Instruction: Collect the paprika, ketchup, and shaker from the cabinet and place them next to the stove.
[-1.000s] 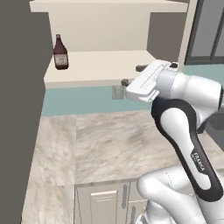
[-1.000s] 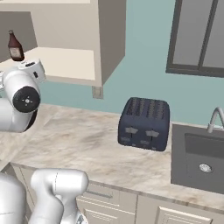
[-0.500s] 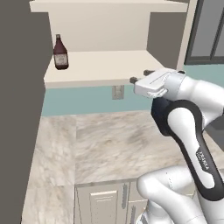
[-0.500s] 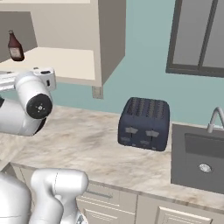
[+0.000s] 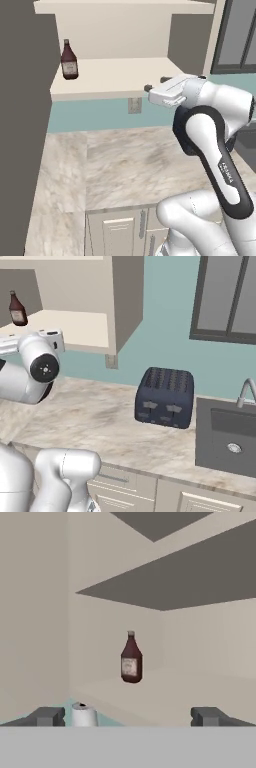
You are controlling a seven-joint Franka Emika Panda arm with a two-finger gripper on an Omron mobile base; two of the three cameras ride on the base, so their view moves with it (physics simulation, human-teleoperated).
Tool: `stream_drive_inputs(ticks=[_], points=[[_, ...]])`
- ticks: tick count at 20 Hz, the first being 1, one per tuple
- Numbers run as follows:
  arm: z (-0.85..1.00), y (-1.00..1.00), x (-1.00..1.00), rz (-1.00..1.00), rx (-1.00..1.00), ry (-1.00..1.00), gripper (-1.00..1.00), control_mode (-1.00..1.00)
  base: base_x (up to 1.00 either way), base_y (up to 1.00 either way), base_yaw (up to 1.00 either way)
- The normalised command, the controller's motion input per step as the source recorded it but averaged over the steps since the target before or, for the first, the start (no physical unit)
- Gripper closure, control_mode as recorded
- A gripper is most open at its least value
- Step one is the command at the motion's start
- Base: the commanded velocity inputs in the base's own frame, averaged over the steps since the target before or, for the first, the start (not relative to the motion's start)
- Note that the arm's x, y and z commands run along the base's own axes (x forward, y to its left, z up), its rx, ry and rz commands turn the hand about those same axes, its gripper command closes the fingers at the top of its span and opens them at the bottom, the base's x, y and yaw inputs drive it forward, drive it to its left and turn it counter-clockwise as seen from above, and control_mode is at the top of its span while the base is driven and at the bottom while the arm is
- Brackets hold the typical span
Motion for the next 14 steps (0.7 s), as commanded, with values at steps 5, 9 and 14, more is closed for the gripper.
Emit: stream_drive_inputs(ticks=[5, 9, 14], points=[[0.13, 0.1, 0.27, 0.0, -0.08, 0.0, -1.0, -1.0, 0.0, 0.0, 0.0], [0.09, 0.19, 0.3, 0.0, -0.08, 0.0, -1.0, -1.0, 0.0, 0.0, 0.0], [0.0, 0.0, 0.01, 0.0, -0.01, 0.0, -1.0, -1.0, 0.0, 0.0, 0.0]])
